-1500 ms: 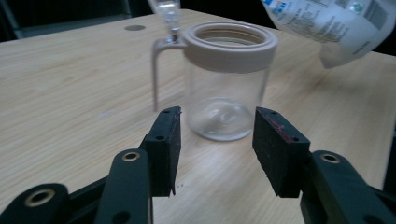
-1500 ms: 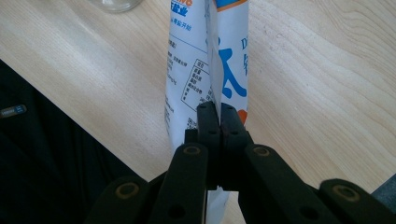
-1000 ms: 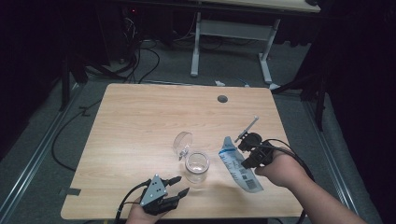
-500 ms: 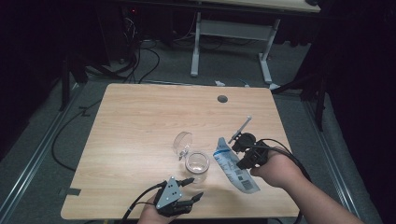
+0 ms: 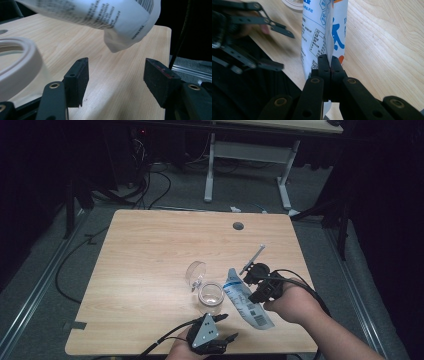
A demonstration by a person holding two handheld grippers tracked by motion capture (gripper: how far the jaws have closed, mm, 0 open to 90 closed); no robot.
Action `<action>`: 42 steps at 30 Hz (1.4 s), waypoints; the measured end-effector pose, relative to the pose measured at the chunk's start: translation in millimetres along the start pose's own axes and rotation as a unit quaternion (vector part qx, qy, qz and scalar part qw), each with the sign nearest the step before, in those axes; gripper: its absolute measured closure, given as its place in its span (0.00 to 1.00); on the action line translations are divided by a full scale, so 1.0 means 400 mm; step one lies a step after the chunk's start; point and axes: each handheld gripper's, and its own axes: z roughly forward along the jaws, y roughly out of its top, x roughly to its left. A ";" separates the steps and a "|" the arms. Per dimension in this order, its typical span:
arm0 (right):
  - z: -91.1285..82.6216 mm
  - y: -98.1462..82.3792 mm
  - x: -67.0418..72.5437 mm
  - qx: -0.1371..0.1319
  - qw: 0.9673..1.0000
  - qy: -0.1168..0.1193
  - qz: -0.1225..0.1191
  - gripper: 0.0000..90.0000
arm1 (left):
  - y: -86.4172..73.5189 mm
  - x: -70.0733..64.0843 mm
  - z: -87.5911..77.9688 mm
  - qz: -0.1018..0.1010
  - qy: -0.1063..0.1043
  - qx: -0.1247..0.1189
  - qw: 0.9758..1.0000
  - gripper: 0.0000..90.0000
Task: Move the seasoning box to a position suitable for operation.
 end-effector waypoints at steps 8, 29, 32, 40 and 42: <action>-0.007 0.015 0.019 -0.004 1.000 0.006 -0.004 1.00 | -0.007 -0.003 0.022 0.004 0.001 -0.006 1.000 0.40; -0.021 0.048 0.059 -0.011 1.000 0.017 -0.021 1.00 | -0.012 -0.008 0.069 -0.001 0.007 -0.013 1.000 0.37; -0.020 0.054 0.062 -0.012 0.999 0.016 -0.025 1.00 | -0.009 -0.010 0.069 0.010 0.015 -0.021 1.000 0.45; -0.018 0.058 0.062 -0.010 1.000 0.012 -0.023 1.00 | -0.010 -0.020 0.069 0.017 0.032 -0.024 0.999 0.56; -0.017 0.057 0.062 -0.009 1.000 0.011 -0.022 1.00 | -0.009 -0.023 0.070 0.017 0.037 -0.024 0.999 0.59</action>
